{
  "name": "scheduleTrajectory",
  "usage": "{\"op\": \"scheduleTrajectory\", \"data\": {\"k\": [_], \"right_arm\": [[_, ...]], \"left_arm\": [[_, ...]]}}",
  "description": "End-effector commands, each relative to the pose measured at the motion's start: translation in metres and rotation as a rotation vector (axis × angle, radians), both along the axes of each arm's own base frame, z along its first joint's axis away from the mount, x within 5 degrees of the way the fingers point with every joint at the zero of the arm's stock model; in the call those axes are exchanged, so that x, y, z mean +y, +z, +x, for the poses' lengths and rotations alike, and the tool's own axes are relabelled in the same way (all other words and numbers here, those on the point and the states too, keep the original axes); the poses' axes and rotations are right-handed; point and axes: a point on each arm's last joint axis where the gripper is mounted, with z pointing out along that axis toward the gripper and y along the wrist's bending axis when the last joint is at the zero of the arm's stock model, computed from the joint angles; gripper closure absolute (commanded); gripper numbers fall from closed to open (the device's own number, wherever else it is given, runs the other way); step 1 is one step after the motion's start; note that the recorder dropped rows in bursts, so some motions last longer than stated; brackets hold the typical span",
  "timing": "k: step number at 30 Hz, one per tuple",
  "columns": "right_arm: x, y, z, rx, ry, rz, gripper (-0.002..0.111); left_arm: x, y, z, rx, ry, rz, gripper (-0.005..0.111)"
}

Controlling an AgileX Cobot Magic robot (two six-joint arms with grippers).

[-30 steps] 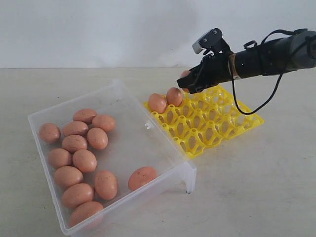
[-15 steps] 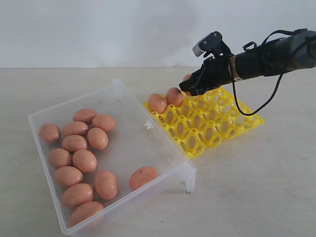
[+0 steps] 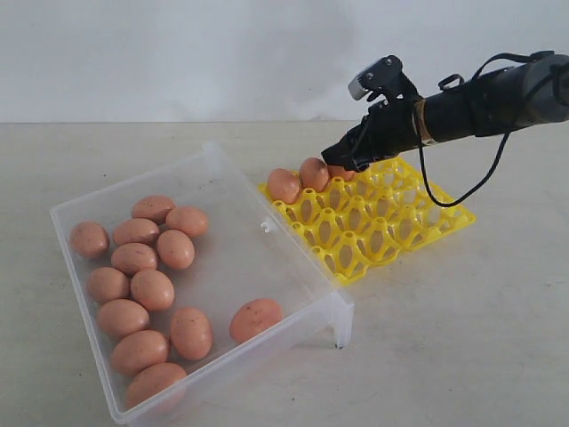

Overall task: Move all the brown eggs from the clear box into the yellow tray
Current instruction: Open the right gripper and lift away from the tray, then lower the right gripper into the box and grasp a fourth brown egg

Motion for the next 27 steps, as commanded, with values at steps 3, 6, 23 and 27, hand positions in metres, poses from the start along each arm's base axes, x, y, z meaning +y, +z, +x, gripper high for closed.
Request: {"op": "scheduleTrajectory", "data": {"k": [3,6,23,27], "right_arm": [[0.007,0.101,-0.022,-0.016,0.018,0.231,0.042],[0.038,0.147,-0.055,0.144,0.141,0.442,0.042],[0.213,0.145,-0.158,-0.026,0.251,0.243,0.109],[0.22,0.162,-0.158,-0.491,-0.098,-0.032,0.109]], "left_arm": [[0.0,0.002,0.0,-0.008,-0.004,-0.004,0.111],[0.0,0.002,0.0,-0.008,-0.004,-0.004,0.111],[0.0,0.002,0.0,-0.008,-0.004,-0.004,0.111],[0.0,0.002,0.0,-0.008,-0.004,-0.004,0.111]]}}
